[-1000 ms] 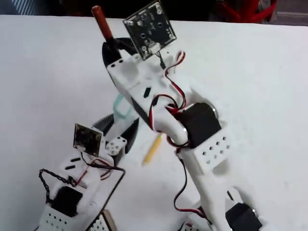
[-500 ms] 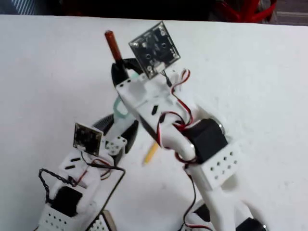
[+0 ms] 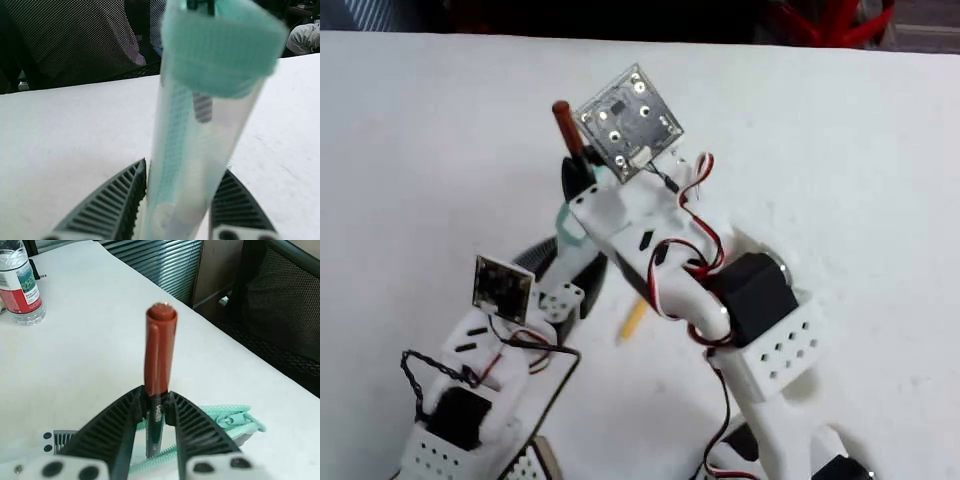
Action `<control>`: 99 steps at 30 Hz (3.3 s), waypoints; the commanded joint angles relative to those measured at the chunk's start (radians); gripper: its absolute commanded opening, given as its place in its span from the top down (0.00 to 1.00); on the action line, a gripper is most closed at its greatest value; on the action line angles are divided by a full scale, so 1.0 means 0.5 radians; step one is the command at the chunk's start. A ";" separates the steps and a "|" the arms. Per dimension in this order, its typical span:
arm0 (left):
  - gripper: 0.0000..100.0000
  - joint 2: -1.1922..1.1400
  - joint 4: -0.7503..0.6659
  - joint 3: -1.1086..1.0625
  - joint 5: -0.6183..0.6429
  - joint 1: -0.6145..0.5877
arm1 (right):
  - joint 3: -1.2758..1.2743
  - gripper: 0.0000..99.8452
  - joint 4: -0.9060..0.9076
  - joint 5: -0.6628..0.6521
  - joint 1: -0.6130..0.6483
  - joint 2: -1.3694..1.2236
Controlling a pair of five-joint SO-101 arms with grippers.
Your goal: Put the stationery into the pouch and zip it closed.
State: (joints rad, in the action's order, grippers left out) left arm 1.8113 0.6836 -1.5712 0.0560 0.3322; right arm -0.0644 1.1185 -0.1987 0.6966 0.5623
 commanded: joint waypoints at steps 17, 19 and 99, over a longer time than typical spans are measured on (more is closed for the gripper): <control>0.81 0.014 0.006 0.098 -0.015 0.008 | -0.193 0.75 0.017 -0.110 -0.118 0.063; 0.81 0.014 0.006 0.098 -0.015 0.008 | -0.196 0.75 0.017 -0.110 -0.118 0.063; 0.83 0.014 -0.068 0.058 -0.015 -0.084 | 0.362 0.98 -0.407 0.261 -0.950 -2.205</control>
State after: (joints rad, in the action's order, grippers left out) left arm 1.8113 0.6805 -1.5712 0.0560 0.2892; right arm 0.0767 0.9068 -0.0560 0.2179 -0.5501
